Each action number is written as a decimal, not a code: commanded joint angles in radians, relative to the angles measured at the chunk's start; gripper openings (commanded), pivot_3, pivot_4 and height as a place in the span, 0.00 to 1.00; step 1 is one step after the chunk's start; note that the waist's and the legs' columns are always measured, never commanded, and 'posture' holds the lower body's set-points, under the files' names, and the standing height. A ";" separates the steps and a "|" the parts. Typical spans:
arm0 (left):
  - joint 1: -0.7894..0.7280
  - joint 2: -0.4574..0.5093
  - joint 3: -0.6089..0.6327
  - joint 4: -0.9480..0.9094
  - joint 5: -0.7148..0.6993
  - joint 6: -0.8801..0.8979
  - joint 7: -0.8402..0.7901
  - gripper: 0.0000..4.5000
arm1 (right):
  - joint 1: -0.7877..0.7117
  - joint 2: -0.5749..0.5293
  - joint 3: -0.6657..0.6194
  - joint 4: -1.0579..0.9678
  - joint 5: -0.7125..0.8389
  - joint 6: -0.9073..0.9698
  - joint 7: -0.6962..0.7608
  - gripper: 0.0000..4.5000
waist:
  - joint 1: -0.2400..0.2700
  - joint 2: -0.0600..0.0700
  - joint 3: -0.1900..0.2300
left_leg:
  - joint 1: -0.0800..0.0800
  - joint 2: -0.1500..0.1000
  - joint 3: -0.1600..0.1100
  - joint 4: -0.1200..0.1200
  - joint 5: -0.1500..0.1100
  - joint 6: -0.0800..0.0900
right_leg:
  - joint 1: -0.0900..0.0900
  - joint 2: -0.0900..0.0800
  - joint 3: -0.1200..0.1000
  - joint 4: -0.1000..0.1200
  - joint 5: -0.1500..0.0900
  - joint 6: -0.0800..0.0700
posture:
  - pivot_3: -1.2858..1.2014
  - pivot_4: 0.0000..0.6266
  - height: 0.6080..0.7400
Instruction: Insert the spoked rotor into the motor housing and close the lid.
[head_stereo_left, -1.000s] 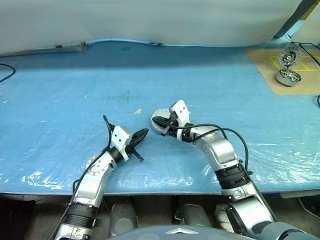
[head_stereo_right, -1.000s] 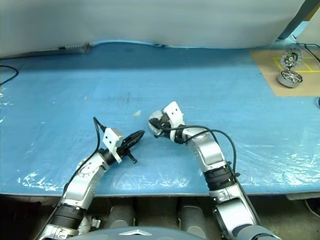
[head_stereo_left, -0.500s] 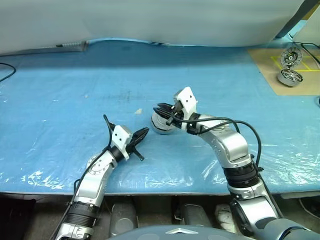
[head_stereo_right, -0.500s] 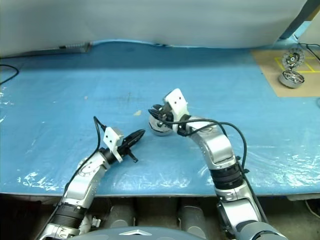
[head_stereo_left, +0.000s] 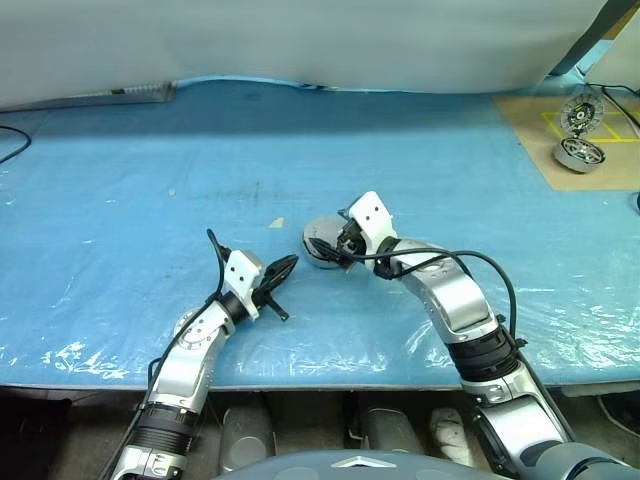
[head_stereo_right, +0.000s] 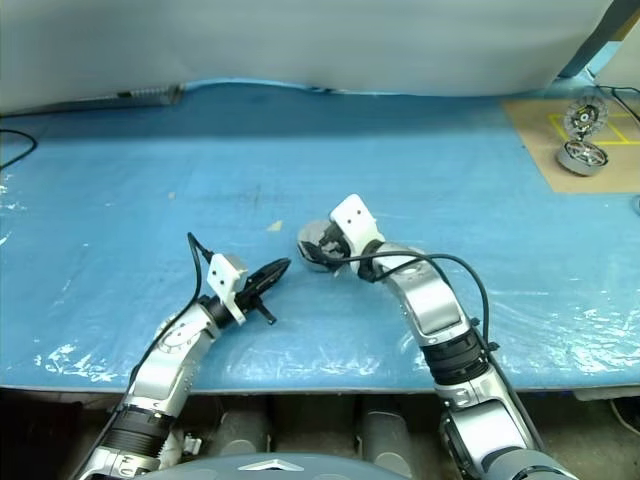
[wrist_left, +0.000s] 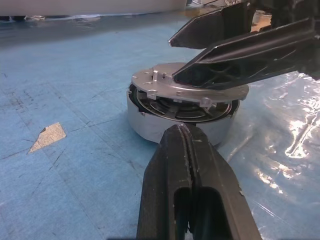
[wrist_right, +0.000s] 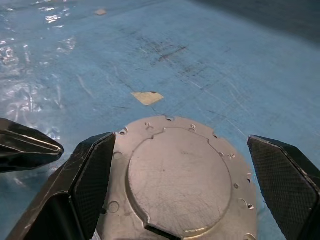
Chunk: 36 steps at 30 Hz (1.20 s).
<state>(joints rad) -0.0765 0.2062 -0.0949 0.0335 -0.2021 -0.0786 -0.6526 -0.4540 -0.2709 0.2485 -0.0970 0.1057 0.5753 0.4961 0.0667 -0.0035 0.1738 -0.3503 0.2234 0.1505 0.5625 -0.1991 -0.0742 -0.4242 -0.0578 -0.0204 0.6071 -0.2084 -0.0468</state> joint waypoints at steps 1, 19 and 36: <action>-0.006 -0.005 -0.007 -0.030 -0.009 -0.008 0.003 0.00 | 0.003 0.019 -0.010 0.027 -0.015 -0.055 -0.019 0.99 | 0.000 0.000 0.000 | 0.000 0.000 0.000 0.000 0.000 0.000 | 0.000 0.000 0.000 0.000 0.000 0.000 | 0.52 0.24 1.00; 0.000 -0.004 -0.005 -0.015 -0.008 -0.020 0.003 0.00 | 0.039 0.041 0.007 0.073 -0.050 -0.120 -0.028 0.66 | 0.000 0.000 0.000 | 0.000 0.000 0.000 0.001 0.000 0.000 | 0.000 0.000 0.000 0.001 0.000 0.000 | 0.52 0.24 1.00; 0.005 -0.004 -0.006 -0.023 -0.008 -0.009 0.009 0.00 | 0.016 0.107 0.038 0.019 -0.063 0.027 -0.089 0.66 | -0.002 0.000 0.000 | 0.000 0.000 0.000 0.001 0.000 0.000 | 0.000 0.000 0.000 0.001 0.000 0.000 | 0.52 0.24 1.00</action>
<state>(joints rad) -0.0750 0.2011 -0.1002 0.0356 -0.2016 -0.0788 -0.6457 -0.4369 -0.1711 0.2607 -0.0585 0.0542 0.5905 0.4110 0.0643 -0.0035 0.1738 -0.3498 0.2235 0.1505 0.5630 -0.1991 -0.0742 -0.4239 -0.0578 -0.0203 0.6078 -0.2083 -0.0468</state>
